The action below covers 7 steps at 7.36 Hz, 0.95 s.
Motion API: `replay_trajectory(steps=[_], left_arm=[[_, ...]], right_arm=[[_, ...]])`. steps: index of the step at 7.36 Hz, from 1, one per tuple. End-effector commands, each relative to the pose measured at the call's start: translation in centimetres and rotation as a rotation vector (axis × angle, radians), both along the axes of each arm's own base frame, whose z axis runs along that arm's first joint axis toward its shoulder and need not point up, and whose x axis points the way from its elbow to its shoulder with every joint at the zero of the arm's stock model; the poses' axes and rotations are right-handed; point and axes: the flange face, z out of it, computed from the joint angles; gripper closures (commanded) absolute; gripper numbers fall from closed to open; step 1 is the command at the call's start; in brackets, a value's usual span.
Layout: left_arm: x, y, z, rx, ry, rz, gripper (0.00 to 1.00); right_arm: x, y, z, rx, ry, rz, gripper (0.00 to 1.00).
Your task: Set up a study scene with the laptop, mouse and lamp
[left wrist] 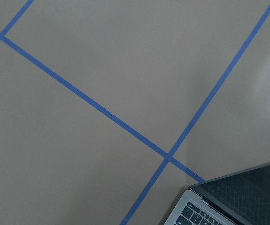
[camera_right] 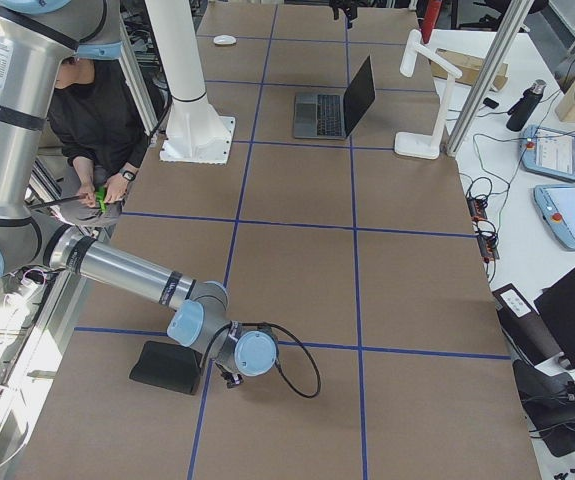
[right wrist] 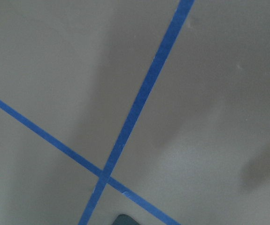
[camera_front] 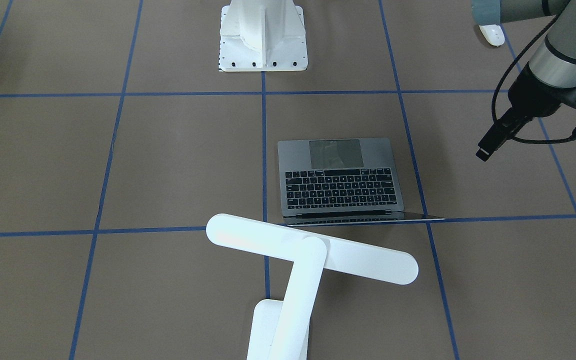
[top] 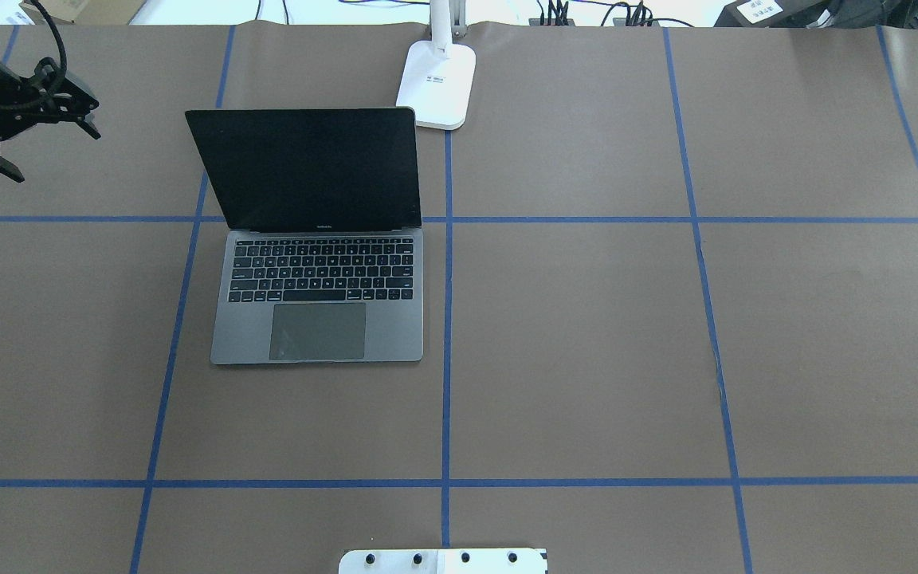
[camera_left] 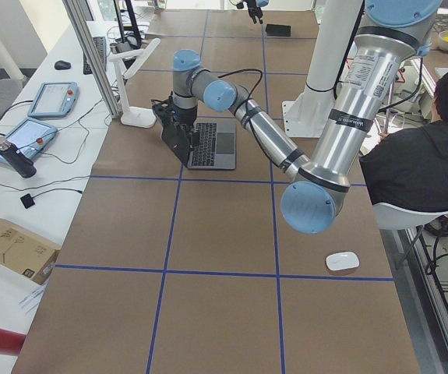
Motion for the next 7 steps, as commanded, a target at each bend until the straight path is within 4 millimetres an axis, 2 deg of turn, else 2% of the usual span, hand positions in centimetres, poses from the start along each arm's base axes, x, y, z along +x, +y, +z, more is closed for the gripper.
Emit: replay_trajectory(steps=[1,3,7], left_arm=[[0.1,-0.1,-0.2,0.011,0.006,0.001,0.01],[0.2,-0.2,-0.6,0.018,0.009,0.002,0.01],[0.1,-0.1,-1.3,0.032,0.016,0.0,0.01]], right_arm=[[-0.5,0.9,1.3,-0.022,-0.002,-0.026,0.0],[-0.4,2.8,3.0,-0.033,-0.023,-0.05,0.0],[-0.1,6.2,4.6,-0.086,-0.04,-0.049,0.0]])
